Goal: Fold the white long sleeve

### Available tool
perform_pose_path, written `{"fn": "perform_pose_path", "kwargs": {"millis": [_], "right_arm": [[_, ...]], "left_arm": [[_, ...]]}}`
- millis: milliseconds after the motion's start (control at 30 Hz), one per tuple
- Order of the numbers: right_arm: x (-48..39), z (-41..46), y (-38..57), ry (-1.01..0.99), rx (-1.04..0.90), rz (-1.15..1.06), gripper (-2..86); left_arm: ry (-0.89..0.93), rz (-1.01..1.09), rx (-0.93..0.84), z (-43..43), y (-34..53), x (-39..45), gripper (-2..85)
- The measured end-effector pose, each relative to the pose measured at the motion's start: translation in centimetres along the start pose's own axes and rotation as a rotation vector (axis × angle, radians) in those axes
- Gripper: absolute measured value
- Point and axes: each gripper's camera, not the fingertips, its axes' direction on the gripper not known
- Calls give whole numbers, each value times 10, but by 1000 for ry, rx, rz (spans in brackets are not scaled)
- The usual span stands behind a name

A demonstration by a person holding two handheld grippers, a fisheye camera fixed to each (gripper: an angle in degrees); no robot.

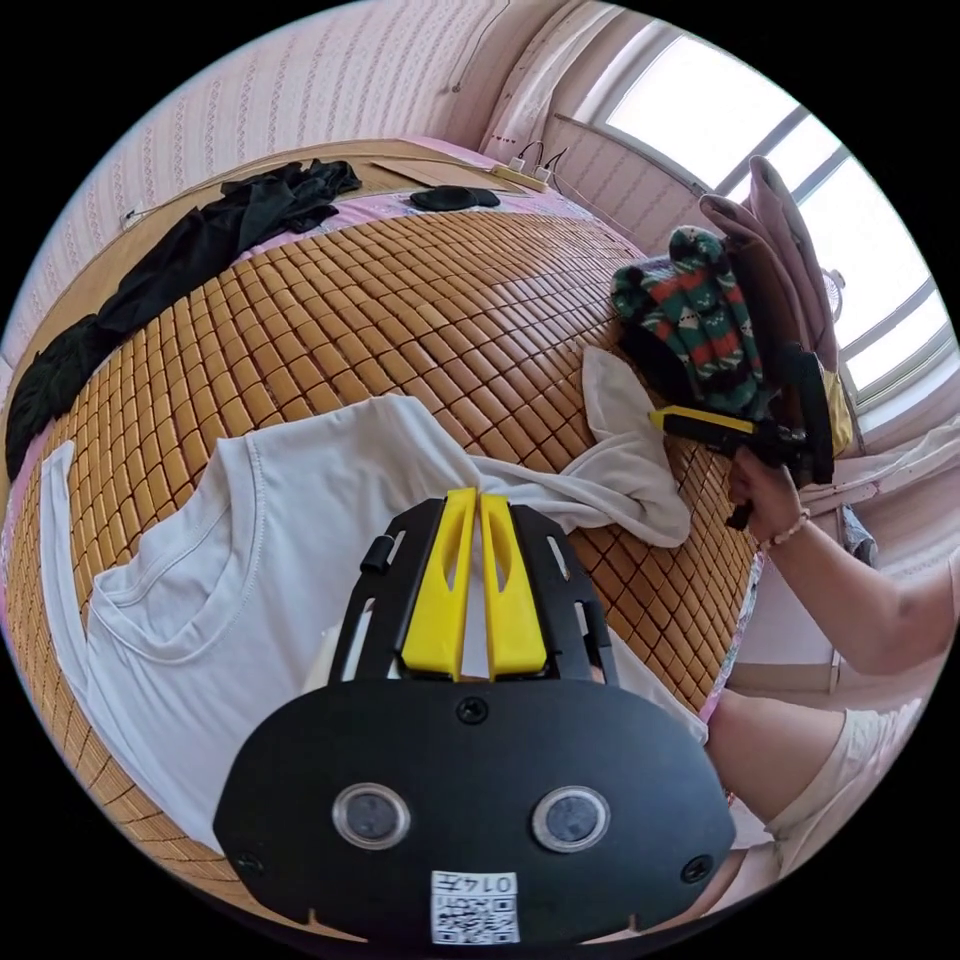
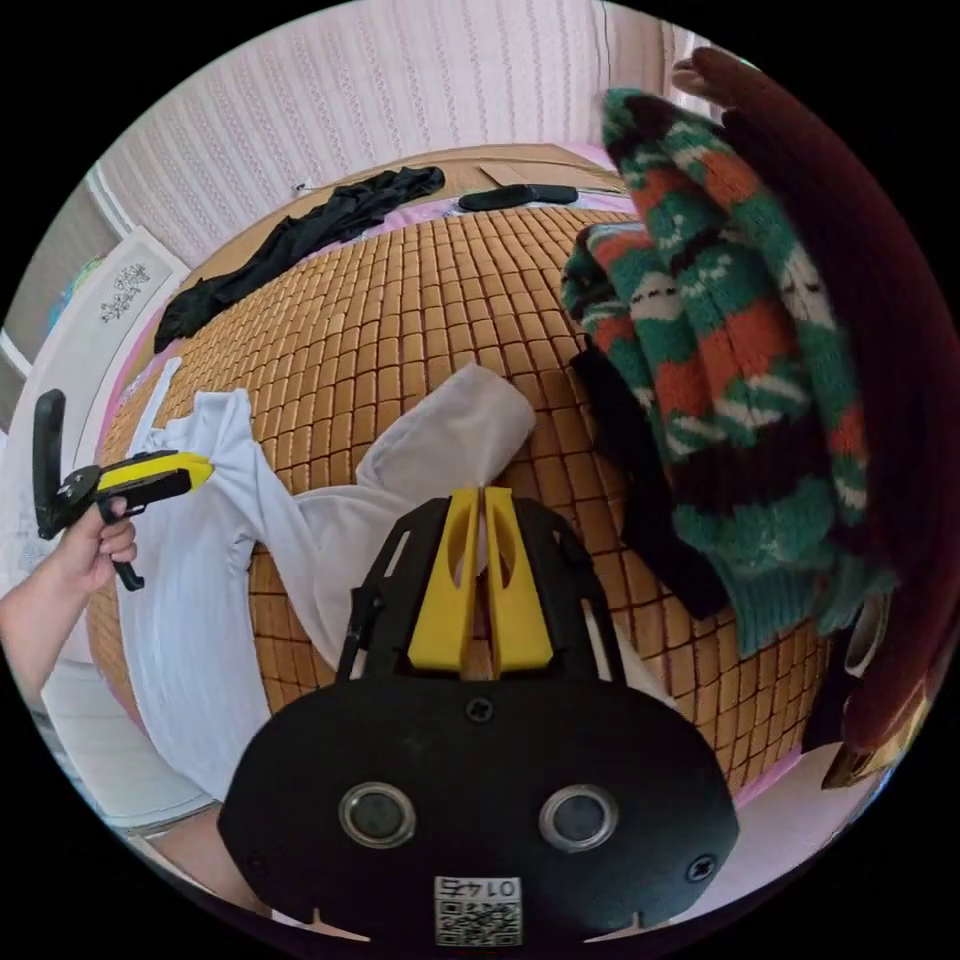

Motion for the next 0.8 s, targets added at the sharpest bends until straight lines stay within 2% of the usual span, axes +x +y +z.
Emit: {"fn": "perform_pose_path", "kwargs": {"millis": [200,267,367,433,600,800], "right_arm": [[18,-115,66,6,-126,72,7],[35,-125,63,15,-143,128,12],[72,-105,60,102,-114,223,29],[85,-85,62,78,-158,272,42],[78,-41,74,93,-197,270,66],[84,0,76,204,-180,359,26]], "left_arm": [[42,86,76,-27,-10,13,-10],[32,74,64,-20,-18,15,-10],[0,20,-17,3,-25,14,-10],[-23,-26,-48,8,-27,14,-9],[-37,12,-16,-15,-28,26,-3],[-121,31,-105,-6,-30,33,-1]]}}
